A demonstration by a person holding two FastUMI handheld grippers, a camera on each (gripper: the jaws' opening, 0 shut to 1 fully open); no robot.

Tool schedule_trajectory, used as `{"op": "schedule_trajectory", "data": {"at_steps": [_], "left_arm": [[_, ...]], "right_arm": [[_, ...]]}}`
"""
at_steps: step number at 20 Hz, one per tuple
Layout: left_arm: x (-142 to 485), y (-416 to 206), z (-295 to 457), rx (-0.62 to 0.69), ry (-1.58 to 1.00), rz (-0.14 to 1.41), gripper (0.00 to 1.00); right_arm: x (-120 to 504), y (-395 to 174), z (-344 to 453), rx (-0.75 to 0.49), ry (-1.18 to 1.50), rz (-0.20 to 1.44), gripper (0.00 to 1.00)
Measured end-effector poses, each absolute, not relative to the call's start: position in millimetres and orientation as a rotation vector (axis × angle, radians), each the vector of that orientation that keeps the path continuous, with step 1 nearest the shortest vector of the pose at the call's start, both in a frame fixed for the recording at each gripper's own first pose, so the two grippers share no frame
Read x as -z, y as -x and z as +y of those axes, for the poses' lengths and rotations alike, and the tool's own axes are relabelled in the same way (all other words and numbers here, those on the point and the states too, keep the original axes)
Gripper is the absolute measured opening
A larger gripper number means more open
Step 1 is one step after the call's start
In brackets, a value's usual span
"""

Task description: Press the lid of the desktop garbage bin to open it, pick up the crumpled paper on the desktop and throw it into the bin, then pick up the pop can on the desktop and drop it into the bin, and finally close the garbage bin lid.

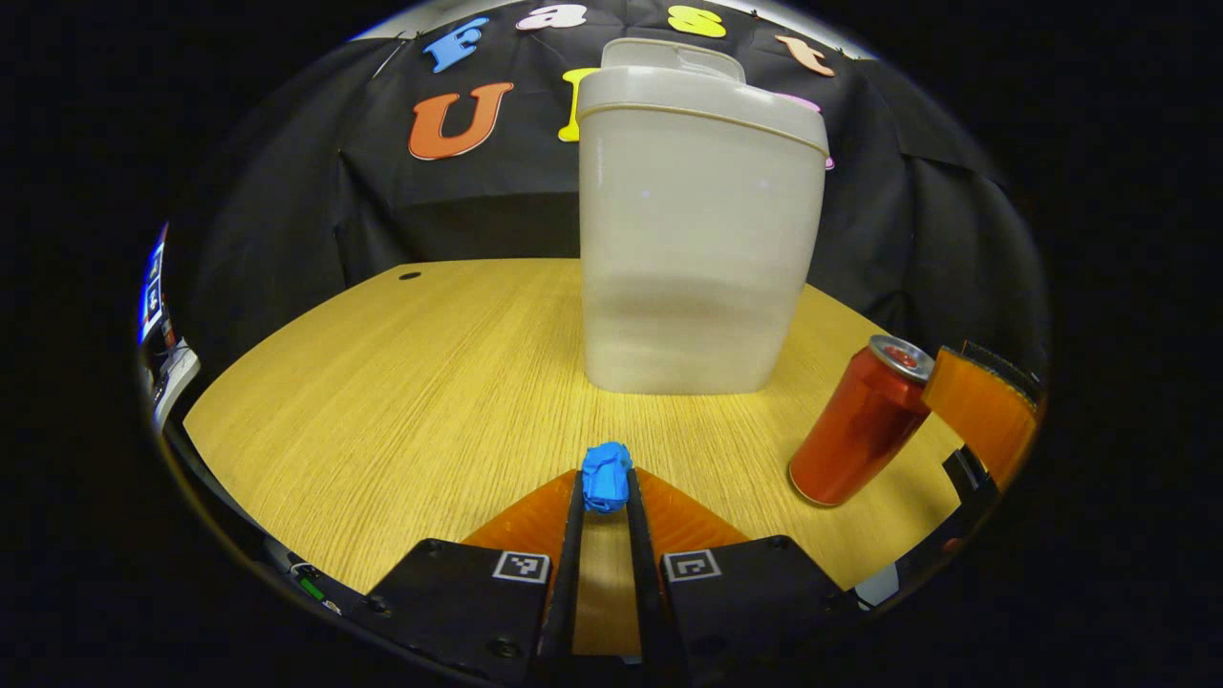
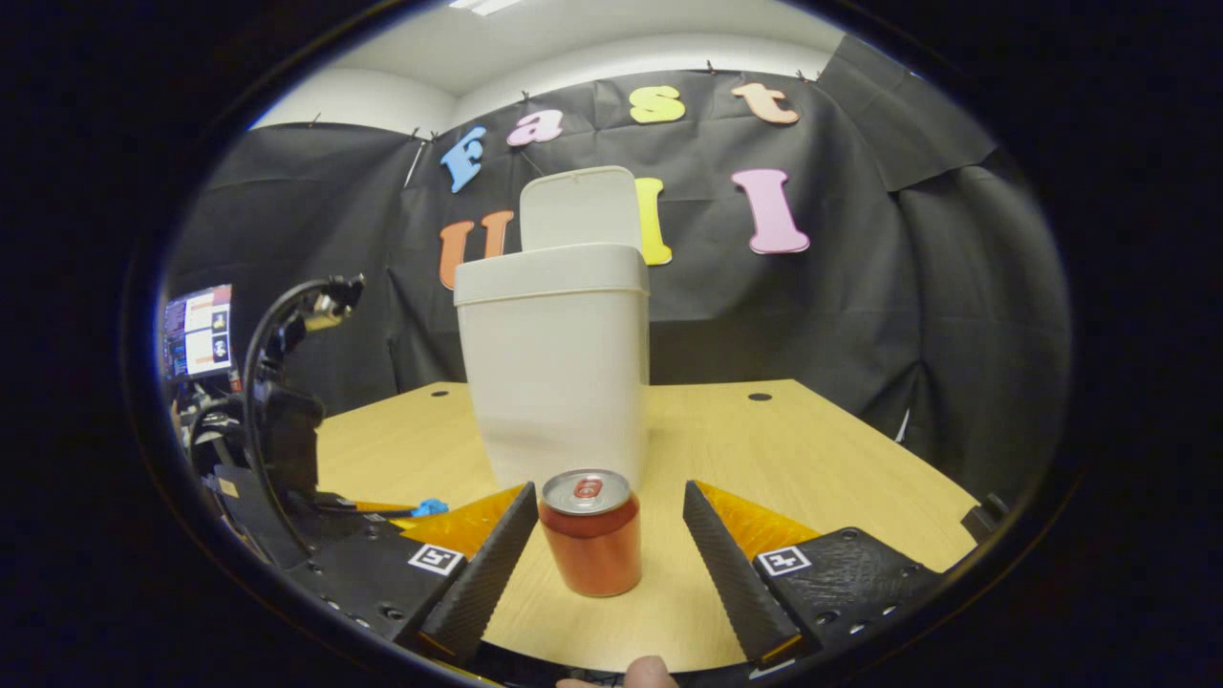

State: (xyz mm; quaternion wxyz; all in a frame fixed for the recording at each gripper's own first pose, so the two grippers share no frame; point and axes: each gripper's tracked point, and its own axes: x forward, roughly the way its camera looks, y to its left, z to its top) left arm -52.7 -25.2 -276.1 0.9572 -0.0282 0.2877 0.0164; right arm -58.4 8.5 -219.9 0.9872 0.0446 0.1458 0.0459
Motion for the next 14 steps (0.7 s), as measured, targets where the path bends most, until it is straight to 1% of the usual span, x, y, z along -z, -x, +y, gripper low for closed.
{"op": "schedule_trajectory", "data": {"at_steps": [4,5,6,7,8,9,10,11,14], "left_arm": [[248,45,-11,-0.056,0.057,0.513,0.29],[243,43,-9,-0.060,0.056,0.500,0.33],[238,41,-7,-0.061,0.055,0.487,0.33],[232,39,-5,-0.060,0.053,0.474,0.29],[227,38,-3,-0.060,0.052,0.459,0.33],[222,37,0,-0.063,0.054,0.443,0.29],[218,37,1,-0.062,0.058,0.428,0.29],[214,36,2,-0.061,0.059,0.414,0.29],[201,34,8,-0.069,0.050,0.374,0.29]], "right_arm": [[233,57,18,-0.084,-0.105,0.326,0.95],[238,56,19,-0.076,-0.098,0.339,0.95],[242,55,19,-0.068,-0.090,0.351,0.95],[246,55,21,-0.067,-0.086,0.358,0.97],[249,54,21,-0.065,-0.083,0.365,0.95],[250,52,22,-0.063,-0.077,0.370,0.95],[254,51,23,-0.058,-0.070,0.376,0.94],[257,50,22,-0.053,-0.063,0.384,0.95],[269,46,22,-0.038,-0.035,0.411,0.96]]}}
